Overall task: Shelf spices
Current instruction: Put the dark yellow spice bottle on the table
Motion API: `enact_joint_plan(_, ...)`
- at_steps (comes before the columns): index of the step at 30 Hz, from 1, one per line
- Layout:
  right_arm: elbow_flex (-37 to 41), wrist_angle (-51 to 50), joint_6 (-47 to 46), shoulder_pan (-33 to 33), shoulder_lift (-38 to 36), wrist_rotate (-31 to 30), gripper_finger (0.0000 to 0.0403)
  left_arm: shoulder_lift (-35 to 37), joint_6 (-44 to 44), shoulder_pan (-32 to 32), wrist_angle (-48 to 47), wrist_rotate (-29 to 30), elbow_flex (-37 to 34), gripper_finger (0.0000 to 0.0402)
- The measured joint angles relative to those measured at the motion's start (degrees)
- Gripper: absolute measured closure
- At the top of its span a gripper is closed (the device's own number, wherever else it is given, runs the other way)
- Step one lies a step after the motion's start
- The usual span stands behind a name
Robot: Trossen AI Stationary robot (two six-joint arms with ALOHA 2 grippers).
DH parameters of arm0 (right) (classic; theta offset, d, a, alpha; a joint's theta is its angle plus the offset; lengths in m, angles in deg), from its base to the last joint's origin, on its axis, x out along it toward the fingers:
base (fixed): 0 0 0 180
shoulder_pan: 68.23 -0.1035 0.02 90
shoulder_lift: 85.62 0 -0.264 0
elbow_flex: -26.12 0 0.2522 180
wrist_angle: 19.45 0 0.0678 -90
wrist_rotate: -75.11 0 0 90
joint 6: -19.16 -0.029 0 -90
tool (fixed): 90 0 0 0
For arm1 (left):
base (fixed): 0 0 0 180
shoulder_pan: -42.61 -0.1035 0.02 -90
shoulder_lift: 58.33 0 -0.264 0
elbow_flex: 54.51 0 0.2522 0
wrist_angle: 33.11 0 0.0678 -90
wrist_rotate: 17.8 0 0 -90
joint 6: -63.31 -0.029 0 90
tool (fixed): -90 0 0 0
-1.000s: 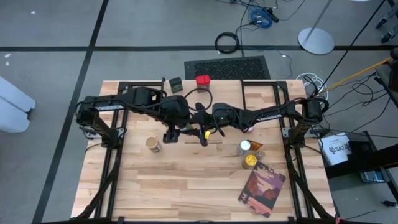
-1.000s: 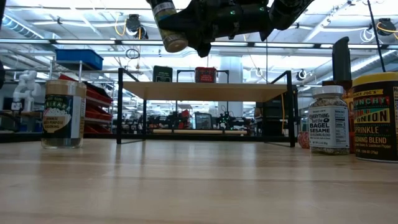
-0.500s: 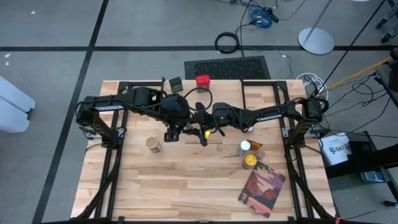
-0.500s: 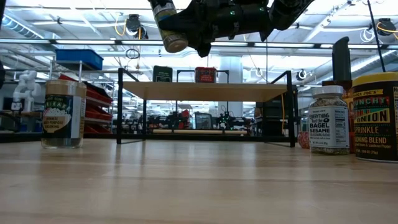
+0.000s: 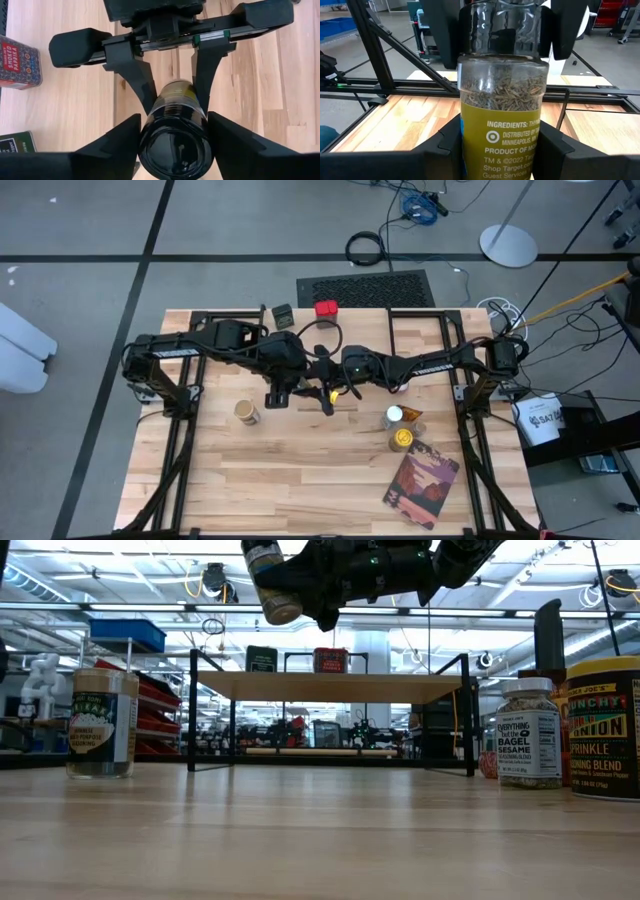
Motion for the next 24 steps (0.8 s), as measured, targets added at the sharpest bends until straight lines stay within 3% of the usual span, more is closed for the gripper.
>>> enact_joint_plan(24,0.00,0.07,-0.28,0.02,-0.01,-0.04,0.0252,0.02,1.27,0.02,-1.07,-0.83,0.00,0.0147)
